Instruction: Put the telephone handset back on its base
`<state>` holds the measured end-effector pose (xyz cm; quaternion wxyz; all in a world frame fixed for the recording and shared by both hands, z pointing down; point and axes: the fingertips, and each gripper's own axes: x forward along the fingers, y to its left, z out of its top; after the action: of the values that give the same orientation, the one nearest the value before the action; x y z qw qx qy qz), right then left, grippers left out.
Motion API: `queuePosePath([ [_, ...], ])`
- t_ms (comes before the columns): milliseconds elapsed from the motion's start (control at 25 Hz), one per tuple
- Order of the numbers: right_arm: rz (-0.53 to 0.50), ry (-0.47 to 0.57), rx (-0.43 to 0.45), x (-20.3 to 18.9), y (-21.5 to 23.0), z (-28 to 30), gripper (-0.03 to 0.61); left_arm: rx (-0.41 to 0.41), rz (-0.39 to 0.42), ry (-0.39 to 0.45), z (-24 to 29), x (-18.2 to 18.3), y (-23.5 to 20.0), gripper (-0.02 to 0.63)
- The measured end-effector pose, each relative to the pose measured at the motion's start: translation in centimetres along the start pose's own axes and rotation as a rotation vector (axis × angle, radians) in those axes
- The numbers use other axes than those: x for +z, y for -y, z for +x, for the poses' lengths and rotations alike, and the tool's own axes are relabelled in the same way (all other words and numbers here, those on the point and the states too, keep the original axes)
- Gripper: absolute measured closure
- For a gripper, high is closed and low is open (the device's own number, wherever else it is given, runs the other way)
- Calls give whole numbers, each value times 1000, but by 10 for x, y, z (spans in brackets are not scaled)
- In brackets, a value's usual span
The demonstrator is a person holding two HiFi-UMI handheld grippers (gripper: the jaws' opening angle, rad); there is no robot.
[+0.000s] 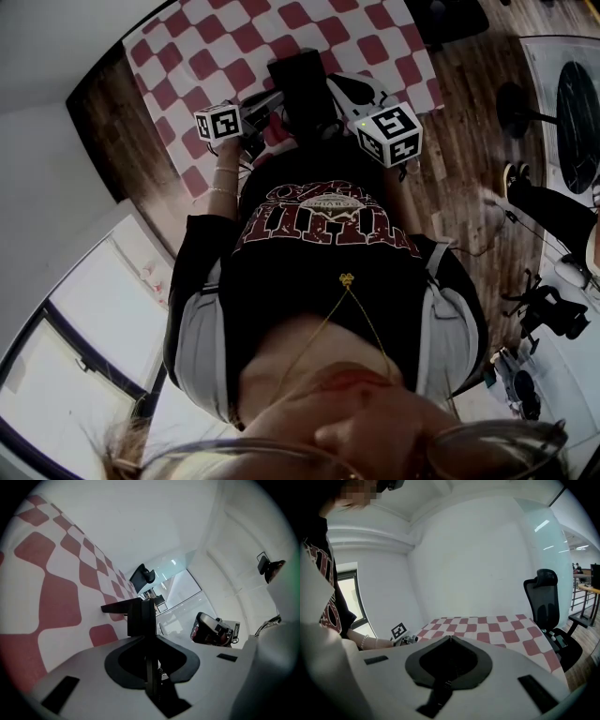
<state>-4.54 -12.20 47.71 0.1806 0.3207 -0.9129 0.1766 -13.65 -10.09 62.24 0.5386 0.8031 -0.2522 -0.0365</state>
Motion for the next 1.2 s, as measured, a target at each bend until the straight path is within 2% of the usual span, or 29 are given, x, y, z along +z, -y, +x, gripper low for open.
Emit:
queuePosePath([
  [240, 7, 5, -2, -1, -1, -2, 558, 14, 3, 50, 0, 11, 0, 540],
  [720, 27, 12, -8, -5, 0, -5, 558, 51, 6, 36, 1, 10, -1, 538],
  [800, 27, 11, -5, -5, -2, -4, 558, 61, -4, 38, 0, 10, -4, 530],
  [920, 27, 11, -2, -6, -4, -4, 558, 93, -19, 40, -2, 10, -9, 481],
  [1080, 28, 9, -4, -8, -3, -7, 558, 144, 35, 23, -2, 11, -6, 483],
  [1200, 31, 6, -7, -10, -2, -9, 558, 161, 47, 12, -4, 10, -5, 484],
])
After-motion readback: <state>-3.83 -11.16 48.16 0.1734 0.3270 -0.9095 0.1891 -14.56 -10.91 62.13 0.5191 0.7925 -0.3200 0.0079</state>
